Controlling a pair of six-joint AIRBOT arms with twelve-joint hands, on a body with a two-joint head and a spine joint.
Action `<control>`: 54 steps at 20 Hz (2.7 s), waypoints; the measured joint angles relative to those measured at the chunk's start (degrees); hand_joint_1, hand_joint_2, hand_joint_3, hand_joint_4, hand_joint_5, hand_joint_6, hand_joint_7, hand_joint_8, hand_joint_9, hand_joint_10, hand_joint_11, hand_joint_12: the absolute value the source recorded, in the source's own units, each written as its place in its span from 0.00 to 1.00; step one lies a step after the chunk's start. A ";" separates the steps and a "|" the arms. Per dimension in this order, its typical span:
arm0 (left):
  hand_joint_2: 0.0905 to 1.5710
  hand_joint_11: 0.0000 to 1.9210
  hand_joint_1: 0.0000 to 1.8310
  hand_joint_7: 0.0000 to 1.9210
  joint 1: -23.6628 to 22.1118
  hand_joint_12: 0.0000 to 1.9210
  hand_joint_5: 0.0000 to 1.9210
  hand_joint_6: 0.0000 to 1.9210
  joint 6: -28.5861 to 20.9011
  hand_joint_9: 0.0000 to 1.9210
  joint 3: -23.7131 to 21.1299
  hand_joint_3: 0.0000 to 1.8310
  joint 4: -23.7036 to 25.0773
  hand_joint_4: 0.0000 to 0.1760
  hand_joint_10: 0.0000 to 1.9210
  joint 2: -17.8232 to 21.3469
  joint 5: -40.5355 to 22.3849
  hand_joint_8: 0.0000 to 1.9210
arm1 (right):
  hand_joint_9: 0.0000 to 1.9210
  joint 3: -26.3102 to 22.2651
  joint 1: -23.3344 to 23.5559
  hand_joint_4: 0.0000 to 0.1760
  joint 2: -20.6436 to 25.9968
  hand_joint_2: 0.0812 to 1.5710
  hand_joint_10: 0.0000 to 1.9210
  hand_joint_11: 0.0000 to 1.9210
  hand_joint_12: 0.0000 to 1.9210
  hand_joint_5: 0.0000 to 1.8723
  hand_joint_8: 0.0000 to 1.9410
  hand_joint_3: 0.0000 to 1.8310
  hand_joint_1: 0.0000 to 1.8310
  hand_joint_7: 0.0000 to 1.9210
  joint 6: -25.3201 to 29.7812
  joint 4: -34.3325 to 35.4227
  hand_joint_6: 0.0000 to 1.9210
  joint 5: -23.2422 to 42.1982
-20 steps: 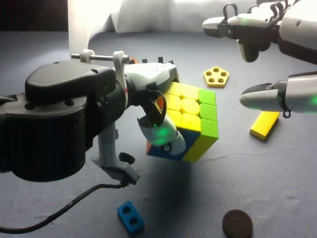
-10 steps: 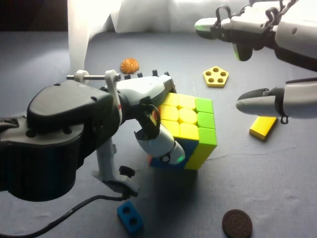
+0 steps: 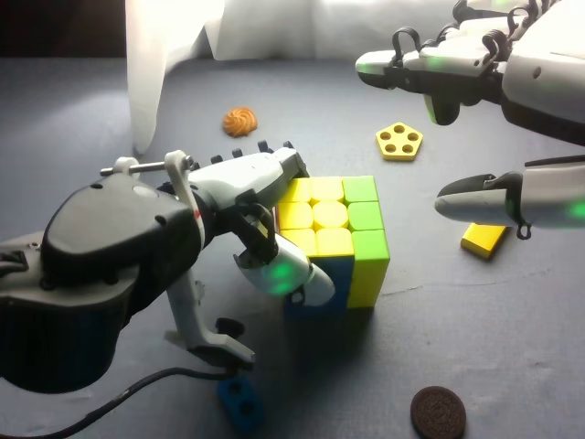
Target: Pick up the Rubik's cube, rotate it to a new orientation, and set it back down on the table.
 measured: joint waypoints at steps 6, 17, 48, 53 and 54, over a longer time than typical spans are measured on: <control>0.62 0.00 0.45 0.12 1.01 0.51 0.08 0.00 -2.51 0.13 0.00 0.00 1.77 0.19 0.05 0.35 -0.55 0.00 | 0.12 0.02 -0.22 0.00 0.00 0.75 0.88 0.00 0.98 0.06 0.69 0.00 0.30 0.18 0.00 -0.52 0.00 -0.28; 0.52 0.00 0.27 0.00 2.27 0.00 0.00 0.00 -3.37 0.00 -0.37 0.00 0.94 0.57 0.00 1.09 0.11 0.00 | 0.11 0.02 -0.22 0.00 0.00 0.75 0.90 0.00 0.99 0.07 0.72 0.00 0.29 0.16 0.00 -0.63 0.00 -0.28; 0.58 0.00 0.50 0.07 -12.87 0.82 0.26 0.07 34.88 0.07 -6.58 0.00 -3.98 0.13 0.73 14.95 22.80 0.62 | 0.08 14.75 -1.64 0.00 -6.75 0.74 0.88 0.00 0.98 0.10 0.78 0.00 0.33 0.15 35.71 -53.94 0.74 23.65; 0.62 0.04 0.44 0.06 -15.41 1.00 0.08 0.83 34.86 0.06 -6.67 0.00 -2.10 0.04 0.96 15.47 23.15 0.90 | 0.14 14.86 -2.69 0.00 -6.69 0.72 0.89 0.00 1.00 0.15 0.83 0.00 0.33 0.20 35.28 -53.59 0.83 20.44; 0.63 0.06 0.43 0.05 -16.04 1.00 0.08 0.86 34.86 0.07 -6.67 0.00 -1.64 0.03 0.98 15.47 23.21 0.94 | 0.13 14.88 -2.64 0.00 -6.62 0.73 0.92 0.00 1.00 0.14 0.84 0.00 0.32 0.20 35.26 -53.48 0.85 20.63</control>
